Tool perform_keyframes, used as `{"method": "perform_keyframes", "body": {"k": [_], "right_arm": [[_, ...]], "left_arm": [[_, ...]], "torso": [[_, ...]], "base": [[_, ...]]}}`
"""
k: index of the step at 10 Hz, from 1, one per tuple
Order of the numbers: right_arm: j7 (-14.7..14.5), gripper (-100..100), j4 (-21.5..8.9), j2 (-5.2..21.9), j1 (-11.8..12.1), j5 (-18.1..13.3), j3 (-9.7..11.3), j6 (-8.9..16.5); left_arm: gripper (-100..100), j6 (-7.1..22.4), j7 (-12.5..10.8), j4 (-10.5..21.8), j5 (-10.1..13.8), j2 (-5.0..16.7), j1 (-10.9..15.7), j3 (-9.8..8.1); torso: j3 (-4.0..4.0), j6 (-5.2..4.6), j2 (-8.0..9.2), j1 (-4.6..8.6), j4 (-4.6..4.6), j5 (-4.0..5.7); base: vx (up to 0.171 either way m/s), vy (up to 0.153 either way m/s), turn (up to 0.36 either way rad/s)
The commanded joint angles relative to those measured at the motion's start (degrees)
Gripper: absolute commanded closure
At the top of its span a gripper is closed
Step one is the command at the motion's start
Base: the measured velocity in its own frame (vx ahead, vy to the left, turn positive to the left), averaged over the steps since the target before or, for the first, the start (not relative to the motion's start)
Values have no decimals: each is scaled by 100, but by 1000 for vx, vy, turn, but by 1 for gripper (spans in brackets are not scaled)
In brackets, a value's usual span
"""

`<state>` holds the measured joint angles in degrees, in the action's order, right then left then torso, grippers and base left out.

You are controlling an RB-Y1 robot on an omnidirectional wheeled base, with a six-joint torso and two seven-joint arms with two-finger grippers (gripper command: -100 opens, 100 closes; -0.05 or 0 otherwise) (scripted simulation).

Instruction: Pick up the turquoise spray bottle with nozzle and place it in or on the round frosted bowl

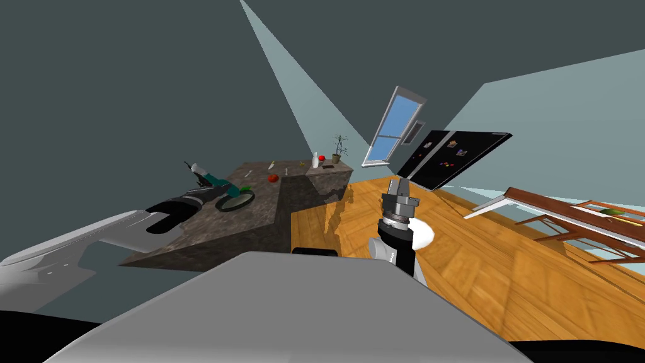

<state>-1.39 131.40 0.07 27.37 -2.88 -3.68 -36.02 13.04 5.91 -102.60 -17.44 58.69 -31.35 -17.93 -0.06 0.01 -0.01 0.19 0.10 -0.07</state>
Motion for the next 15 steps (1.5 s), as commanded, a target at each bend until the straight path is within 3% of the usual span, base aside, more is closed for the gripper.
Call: {"method": "perform_keyframes", "body": {"k": [1, 3, 4, 5, 15], "right_arm": [[0, 0, 0, 0, 0, 0, 0, 0], [0, 0, 0, 0, 0, 0, 0, 0], [0, 0, 0, 0, 0, 0, 0, 0], [0, 0, 0, 0, 0, 0, 0, 0], [0, 0, -1, 0, -2, 0, 0, 1]], "left_arm": [[-100, 0, 0, 0, 0, 0, 0, 0], [-100, 0, 0, 0, 0, 0, 0, 0], [0, 0, 0, 0, 0, 0, 0, 0], [-100, 286, -44, -86, 71, 96, 4, -4], [-100, 1778, -262, -514, 424, 578, 25, -23]], "torso": [[0, 0, 0, 0, 0, 0], [6, 0, 10, 0, -3, 0], [7, 0, 11, 0, -3, 0], [7, 0, 12, 0, -3, 0], [25, -1, 42, -17, -10, -4]], "base": [[0, 0, 0], [0, 0, 0], [0, 0, 0], [-49, 39, -217], [-102, 54, -169]]}}
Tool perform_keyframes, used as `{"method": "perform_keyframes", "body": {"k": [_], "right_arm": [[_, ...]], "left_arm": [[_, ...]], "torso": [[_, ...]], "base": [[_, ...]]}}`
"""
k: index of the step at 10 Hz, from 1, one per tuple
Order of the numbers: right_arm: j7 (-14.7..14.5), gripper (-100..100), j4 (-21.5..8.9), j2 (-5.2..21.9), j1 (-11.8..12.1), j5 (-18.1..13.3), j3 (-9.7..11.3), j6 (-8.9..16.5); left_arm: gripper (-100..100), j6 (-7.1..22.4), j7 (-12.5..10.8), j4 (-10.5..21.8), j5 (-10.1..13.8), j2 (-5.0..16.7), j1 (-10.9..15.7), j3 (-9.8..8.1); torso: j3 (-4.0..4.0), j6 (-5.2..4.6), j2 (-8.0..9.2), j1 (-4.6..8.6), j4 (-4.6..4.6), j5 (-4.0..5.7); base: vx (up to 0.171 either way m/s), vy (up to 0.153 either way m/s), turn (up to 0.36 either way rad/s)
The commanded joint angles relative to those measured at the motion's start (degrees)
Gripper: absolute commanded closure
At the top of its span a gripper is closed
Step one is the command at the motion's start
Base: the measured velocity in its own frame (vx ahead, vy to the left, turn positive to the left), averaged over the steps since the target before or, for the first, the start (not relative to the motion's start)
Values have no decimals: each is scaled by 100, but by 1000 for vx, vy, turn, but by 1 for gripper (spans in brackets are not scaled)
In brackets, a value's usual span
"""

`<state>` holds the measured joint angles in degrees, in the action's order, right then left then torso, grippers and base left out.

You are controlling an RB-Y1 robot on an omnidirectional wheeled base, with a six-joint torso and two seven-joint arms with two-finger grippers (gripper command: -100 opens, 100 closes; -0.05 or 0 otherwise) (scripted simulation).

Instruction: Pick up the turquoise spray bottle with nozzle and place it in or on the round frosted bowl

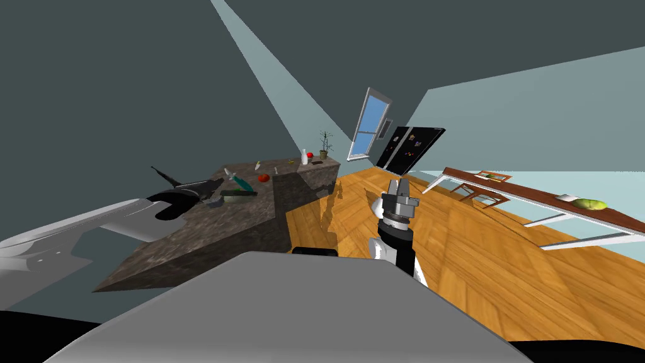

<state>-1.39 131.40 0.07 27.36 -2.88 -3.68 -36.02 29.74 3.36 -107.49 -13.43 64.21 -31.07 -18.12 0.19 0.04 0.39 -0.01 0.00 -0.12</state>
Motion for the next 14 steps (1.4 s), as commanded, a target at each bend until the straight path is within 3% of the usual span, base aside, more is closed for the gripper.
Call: {"method": "perform_keyframes", "body": {"k": [1, 7, 8, 9, 10, 14], "right_arm": [[0, 0, 0, 0, 0, 0, 0, 0], [0, 0, 0, 0, 0, 0, 0, 0], [0, 0, 0, 0, -1, 0, 0, 0], [0, 0, 0, 0, 1, 0, 0, 0], [0, 0, 0, 0, 1, 0, 0, 0], [0, 0, 0, 0, 2, 0, 0, 0]], "left_arm": [[-100, 286, -51, -111, 93, 122, 0, -7], [-100, 1193, -182, -368, 305, 411, 12, -18], [-100, 1292, -182, -368, 305, 411, 12, -18], [-100, 1195, -175, -349, 293, 396, 11, -19], [0, 1222, -179, -351, 295, 399, 10, -20], [0, 1220, -178, -351, 295, 398, 10, -20]], "torso": [[0, 0, 0, 0, 0, 0], [3, 3, 4, 0, -2, -1], [0, -3, 1, 0, 0, 0], [-1, 3, -3, -1, 0, -1], [-9, 3, -17, 3, 3, 0], [-20, 2, -35, 10, 8, 2]], "base": [[-91, 49, -208], [-100, 34, -161], [-78, 33, -105], [-28, 13, -5], [-6, 2, 1], [0, 0, 0]]}}
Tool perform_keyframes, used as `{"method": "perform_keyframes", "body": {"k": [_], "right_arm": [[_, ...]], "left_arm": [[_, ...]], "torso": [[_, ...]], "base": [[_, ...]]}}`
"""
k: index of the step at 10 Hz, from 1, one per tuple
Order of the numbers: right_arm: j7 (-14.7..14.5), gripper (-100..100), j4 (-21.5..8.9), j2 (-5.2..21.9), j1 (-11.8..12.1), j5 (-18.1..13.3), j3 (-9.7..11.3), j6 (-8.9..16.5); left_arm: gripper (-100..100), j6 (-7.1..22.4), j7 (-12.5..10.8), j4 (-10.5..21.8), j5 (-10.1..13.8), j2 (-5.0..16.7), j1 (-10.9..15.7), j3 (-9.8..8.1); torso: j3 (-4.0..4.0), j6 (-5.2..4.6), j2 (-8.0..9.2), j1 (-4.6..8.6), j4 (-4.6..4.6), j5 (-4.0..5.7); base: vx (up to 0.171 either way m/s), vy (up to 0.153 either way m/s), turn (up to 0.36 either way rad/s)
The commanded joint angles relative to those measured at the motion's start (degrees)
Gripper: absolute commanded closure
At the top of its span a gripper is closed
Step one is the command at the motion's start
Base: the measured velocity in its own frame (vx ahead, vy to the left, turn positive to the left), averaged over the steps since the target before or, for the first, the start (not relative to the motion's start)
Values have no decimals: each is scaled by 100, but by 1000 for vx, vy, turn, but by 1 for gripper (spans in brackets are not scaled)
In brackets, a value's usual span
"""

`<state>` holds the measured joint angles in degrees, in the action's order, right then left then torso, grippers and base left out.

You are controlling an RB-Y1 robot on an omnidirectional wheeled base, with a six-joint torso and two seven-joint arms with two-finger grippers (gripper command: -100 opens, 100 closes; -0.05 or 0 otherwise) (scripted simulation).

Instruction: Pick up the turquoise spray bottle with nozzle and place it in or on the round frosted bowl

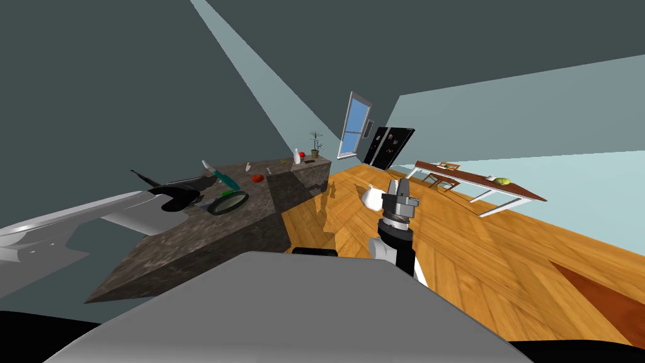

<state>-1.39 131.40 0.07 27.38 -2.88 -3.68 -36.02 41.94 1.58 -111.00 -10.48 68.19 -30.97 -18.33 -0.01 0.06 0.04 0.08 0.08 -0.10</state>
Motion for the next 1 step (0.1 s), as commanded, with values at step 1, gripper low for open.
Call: {"method": "perform_keyframes", "body": {"k": [1], "right_arm": [[0, 0, 0, 0, 0, 0, 0, 0]], "left_arm": [[0, 0, 0, 0, 0, 0, 0, 0]], "torso": [[0, 0, 0, 0, 0, 0]], "base": [[0, 0, 0]]}}
